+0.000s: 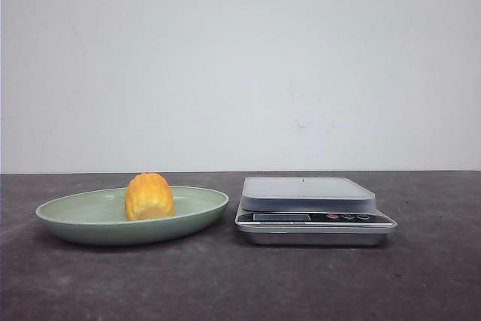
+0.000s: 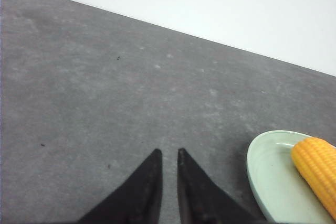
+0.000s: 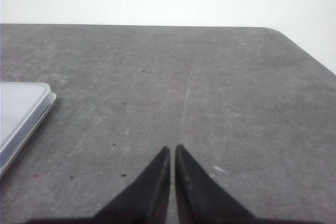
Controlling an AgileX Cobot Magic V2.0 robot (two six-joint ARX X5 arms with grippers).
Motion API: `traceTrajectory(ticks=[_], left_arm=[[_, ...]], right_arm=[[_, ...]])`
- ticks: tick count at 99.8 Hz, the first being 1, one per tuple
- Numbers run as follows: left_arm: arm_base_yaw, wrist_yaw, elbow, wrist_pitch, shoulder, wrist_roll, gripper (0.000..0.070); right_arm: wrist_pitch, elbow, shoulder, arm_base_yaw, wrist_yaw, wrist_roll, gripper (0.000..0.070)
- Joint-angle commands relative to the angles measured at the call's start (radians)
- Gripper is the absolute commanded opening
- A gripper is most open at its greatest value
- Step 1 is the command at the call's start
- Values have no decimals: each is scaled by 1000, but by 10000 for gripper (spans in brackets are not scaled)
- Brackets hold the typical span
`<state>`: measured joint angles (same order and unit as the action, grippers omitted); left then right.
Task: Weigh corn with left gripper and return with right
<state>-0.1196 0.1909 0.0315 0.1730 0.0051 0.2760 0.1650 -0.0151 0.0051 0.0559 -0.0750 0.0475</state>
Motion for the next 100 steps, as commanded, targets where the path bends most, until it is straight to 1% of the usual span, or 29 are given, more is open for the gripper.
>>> traceTrajectory(ticks=[1, 100], left_arm=[[2, -1, -17, 6, -1, -11, 28], [2, -1, -17, 6, -1, -11, 28]], right_arm=[[-8, 2, -1, -1, -3, -8, 11], [-8, 2, -1, -1, -3, -8, 11]])
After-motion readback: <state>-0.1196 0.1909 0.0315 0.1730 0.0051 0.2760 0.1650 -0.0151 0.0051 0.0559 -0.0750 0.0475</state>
